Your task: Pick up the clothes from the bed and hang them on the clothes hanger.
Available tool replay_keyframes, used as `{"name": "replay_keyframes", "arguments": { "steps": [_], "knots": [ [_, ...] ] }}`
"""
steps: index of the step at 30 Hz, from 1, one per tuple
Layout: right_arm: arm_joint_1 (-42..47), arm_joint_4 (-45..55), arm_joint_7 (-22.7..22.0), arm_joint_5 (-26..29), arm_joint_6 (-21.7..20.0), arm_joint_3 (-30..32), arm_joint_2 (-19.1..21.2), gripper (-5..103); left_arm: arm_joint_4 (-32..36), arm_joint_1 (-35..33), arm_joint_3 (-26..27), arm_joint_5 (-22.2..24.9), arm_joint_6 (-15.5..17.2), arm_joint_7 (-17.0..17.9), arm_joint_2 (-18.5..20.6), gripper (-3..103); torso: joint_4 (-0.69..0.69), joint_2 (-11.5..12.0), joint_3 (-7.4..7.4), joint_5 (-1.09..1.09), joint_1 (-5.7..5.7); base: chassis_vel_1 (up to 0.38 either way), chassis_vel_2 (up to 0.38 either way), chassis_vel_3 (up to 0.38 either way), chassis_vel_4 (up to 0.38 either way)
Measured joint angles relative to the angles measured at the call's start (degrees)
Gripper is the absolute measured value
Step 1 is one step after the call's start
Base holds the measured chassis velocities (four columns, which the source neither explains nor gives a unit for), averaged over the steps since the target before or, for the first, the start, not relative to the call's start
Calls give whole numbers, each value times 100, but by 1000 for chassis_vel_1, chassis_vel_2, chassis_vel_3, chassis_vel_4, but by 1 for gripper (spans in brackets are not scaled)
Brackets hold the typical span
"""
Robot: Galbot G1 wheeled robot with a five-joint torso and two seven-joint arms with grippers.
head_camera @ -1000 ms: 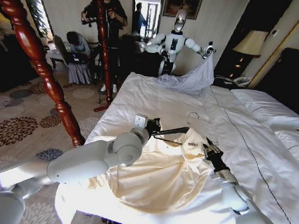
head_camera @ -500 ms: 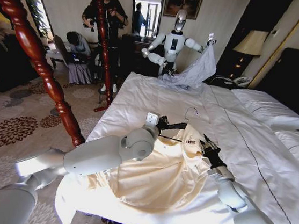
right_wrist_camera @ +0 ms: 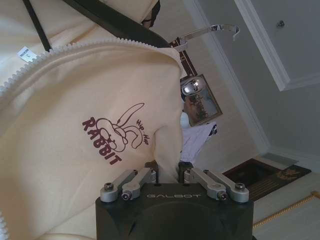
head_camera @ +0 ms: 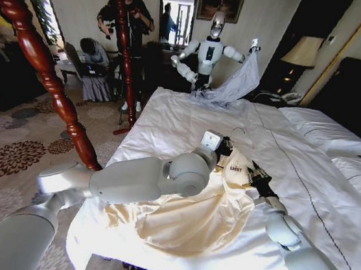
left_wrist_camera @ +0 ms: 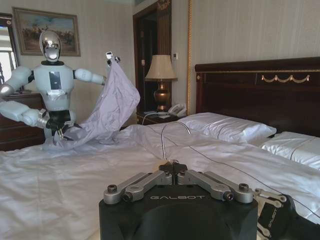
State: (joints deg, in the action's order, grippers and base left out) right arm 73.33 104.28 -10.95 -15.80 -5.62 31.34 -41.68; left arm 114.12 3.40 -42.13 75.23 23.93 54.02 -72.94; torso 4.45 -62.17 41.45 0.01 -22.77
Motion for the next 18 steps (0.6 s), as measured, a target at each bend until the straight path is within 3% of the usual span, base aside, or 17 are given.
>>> {"name": "replay_keyframes", "arguments": {
  "steps": [4, 13, 18],
  "knots": [
    [-406, 114, -42, 246, -246, -190, 205, 19, -162, 169, -3, -16, 5, -45, -321, 0, 0, 0, 0, 0, 0, 0, 0, 0, 0],
    [-493, 265, -70, 220, -317, -216, 300, 19, -298, 360, -365, -50, -1, -159, -896, 0, 2, 0, 0, 1, 0, 0, 0, 0, 0],
    [-405, 271, -103, 219, -282, -72, 353, 19, -211, 331, -641, -197, -1, -254, -938, 0, 2, 0, -1, 1, 1, 0, 0, 0, 0]
  ]
}}
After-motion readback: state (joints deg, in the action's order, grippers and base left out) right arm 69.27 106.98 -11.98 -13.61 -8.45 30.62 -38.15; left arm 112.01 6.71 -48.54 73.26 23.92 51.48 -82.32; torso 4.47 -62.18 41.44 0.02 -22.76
